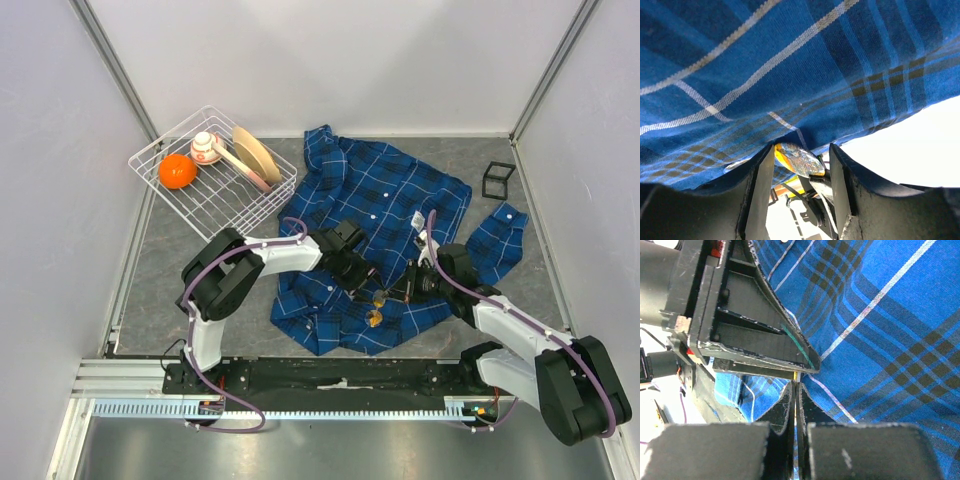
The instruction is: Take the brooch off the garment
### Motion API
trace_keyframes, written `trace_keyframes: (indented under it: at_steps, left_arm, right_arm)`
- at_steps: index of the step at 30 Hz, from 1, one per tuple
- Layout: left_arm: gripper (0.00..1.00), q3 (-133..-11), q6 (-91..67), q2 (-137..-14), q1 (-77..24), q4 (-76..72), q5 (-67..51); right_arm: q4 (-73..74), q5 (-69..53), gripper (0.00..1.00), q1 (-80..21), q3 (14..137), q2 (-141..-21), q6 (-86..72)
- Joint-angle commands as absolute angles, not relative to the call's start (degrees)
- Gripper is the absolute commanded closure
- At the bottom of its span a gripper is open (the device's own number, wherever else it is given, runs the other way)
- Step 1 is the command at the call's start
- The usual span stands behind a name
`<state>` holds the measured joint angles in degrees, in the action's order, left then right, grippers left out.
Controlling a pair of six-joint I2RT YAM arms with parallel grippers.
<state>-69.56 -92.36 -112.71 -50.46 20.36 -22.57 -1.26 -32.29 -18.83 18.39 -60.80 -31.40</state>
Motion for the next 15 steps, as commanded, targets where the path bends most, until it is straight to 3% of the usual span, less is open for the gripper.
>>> trace_keyframes:
  at_steps: [1, 7, 8, 9, 12, 15]
  left_arm:
    - [0.47, -72.8, -94.8, -114.6, -51.1, 22.1, -22.8]
    - [0.62, -73.1, -93.9, -114.5, -51.2, 22.9, -21.9]
    - [0.64, -73.1, -93.4, -114.4, -51.2, 23.1, -21.6]
    - [0.69, -73.3, -92.4, -114.3, -51.2, 23.4, -20.8]
    - [0.76, -74.3, -89.2, -113.7, -51.2, 24.7, -18.6]
    - [0.82, -75.2, -86.0, -113.4, -51.3, 26.6, -16.3]
  right_arm:
    - [-4.4, -33.3, 1.0, -19.5, 18.5, -60.6, -30.4]
    - [-3.6, -32.2, 0.99, -19.7, 18.8, -60.4, -30.8]
    - [-3.3, -31.6, 0.95, -19.7, 18.8, -60.3, -31.0]
    - [-2.7, -31.0, 0.82, -19.8, 19.2, -60.1, -31.5]
    - [-0.9, -28.7, 0.67, -19.7, 19.9, -59.7, -33.8]
    - [-0.4, -26.5, 0.62, -19.4, 20.0, -58.5, -37.2]
